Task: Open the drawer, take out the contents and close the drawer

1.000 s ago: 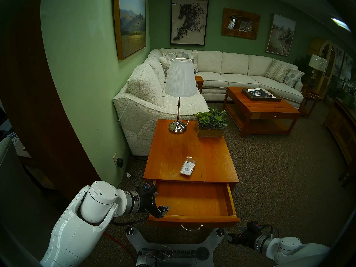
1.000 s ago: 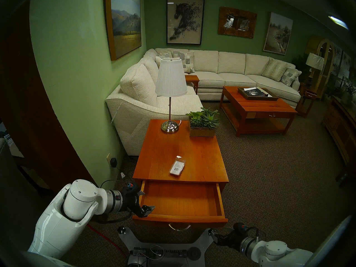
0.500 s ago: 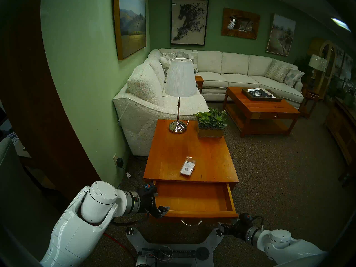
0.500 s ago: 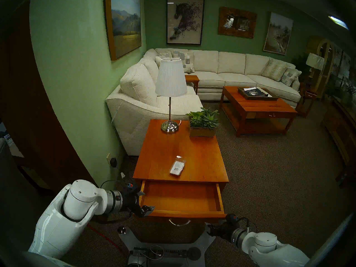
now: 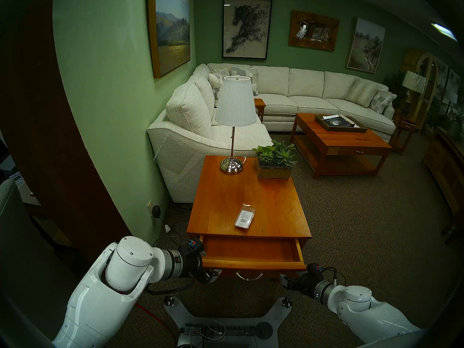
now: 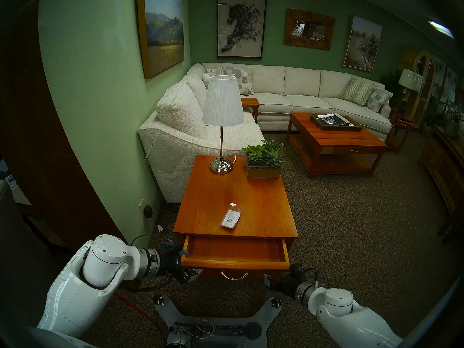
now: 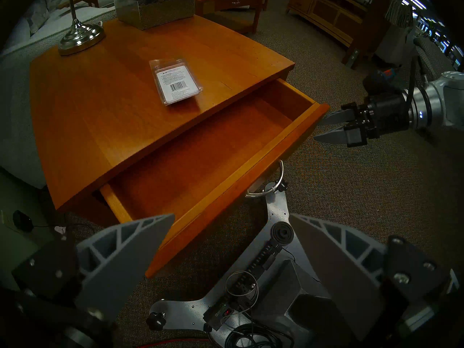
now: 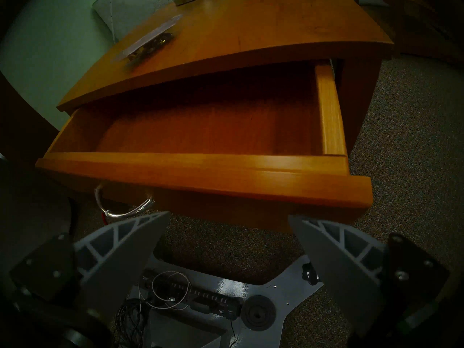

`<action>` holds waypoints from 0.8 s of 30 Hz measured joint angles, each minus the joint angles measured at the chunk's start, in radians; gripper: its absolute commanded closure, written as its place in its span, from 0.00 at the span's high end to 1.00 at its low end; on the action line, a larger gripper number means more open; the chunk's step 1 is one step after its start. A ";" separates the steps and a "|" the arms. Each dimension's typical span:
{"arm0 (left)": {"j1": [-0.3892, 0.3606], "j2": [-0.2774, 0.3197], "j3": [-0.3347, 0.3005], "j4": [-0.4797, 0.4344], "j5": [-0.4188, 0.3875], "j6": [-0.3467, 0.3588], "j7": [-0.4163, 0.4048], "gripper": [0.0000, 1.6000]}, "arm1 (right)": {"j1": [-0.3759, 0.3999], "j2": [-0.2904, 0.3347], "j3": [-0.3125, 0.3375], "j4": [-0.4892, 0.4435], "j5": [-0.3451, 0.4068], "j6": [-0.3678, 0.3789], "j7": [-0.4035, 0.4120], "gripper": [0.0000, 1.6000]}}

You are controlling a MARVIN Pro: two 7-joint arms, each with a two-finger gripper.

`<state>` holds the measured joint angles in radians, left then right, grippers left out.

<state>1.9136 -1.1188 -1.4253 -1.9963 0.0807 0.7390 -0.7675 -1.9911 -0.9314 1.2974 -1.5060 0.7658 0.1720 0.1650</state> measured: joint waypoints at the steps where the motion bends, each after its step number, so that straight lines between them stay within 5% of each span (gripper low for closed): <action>1: 0.000 0.000 0.000 0.001 0.000 0.000 0.000 1.00 | 0.014 -0.009 0.004 0.005 -0.008 0.005 0.001 1.00; 24: 0.000 -0.002 0.000 0.003 0.000 -0.001 -0.002 1.00 | 0.196 -0.120 0.032 0.151 -0.114 -0.019 0.015 1.00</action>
<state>1.9134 -1.1211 -1.4256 -1.9930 0.0809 0.7379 -0.7691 -1.7948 -1.0514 1.3291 -1.3553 0.6515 0.1531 0.1801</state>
